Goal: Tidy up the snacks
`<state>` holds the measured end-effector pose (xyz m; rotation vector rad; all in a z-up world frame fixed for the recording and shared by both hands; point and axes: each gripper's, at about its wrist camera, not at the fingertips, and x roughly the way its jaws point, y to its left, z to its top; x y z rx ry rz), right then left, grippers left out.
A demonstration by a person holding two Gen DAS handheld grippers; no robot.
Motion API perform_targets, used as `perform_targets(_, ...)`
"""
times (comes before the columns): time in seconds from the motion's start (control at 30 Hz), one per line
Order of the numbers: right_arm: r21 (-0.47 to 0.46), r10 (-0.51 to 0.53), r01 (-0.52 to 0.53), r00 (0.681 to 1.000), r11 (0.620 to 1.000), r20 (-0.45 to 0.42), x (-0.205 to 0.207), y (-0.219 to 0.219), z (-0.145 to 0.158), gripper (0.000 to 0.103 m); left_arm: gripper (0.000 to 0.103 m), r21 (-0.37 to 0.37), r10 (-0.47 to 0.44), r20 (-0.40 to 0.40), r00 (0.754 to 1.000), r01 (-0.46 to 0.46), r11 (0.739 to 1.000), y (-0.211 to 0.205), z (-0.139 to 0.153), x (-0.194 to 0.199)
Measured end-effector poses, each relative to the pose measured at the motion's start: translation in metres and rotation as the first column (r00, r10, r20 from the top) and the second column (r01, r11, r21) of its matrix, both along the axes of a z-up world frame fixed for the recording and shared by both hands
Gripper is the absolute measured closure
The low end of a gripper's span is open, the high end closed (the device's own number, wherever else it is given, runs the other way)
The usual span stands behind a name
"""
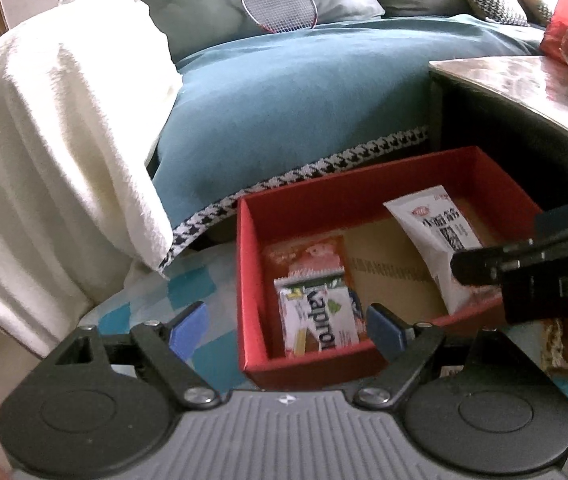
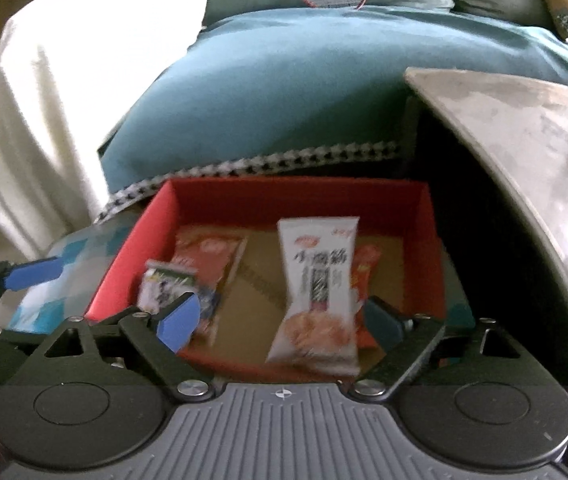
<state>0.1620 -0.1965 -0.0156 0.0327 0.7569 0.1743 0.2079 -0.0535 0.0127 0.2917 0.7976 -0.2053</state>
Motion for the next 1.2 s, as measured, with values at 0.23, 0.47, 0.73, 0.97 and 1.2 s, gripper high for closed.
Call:
perform_targets(0.23, 0.035, 0.021, -0.02, 0.999, 0.999, -0.03, -0.032, 0.012, -0.013, 0.006, 0.022, -0.011, 0.022, -0.044, 0.999, -0.023, 1.0, 0.02, -0.002, -0.028)
perform_targets(0.47, 0.051, -0.012, 0.017, 0.995, 0.999, -0.101, -0.063, 0.018, -0.037, 0.004, 0.022, 0.0, 0.039, -0.099, 0.994, -0.039, 0.999, 0.034, -0.015, -0.057)
perform_targets(0.73, 0.033, -0.057, 0.063, 0.986, 0.997, -0.156, -0.082, 0.023, -0.061, 0.004, 0.022, 0.022, 0.048, -0.189, 0.981, -0.045, 0.999, 0.037, -0.036, -0.075)
perform_targets(0.97, -0.026, -0.071, 0.068, 0.98, 0.997, -0.187, -0.081, 0.03, -0.076, 0.004, 0.022, 0.045, 0.054, -0.221, 0.974, -0.045, 0.998, 0.037, -0.043, -0.08)
perform_targets(1.2, 0.002, -0.095, 0.096, 0.981, 0.995, -0.17, -0.076, 0.022, -0.074, 0.004, 0.022, 0.018, 0.095, -0.255, 0.962, -0.094, 0.995, 0.048, -0.046, -0.07)
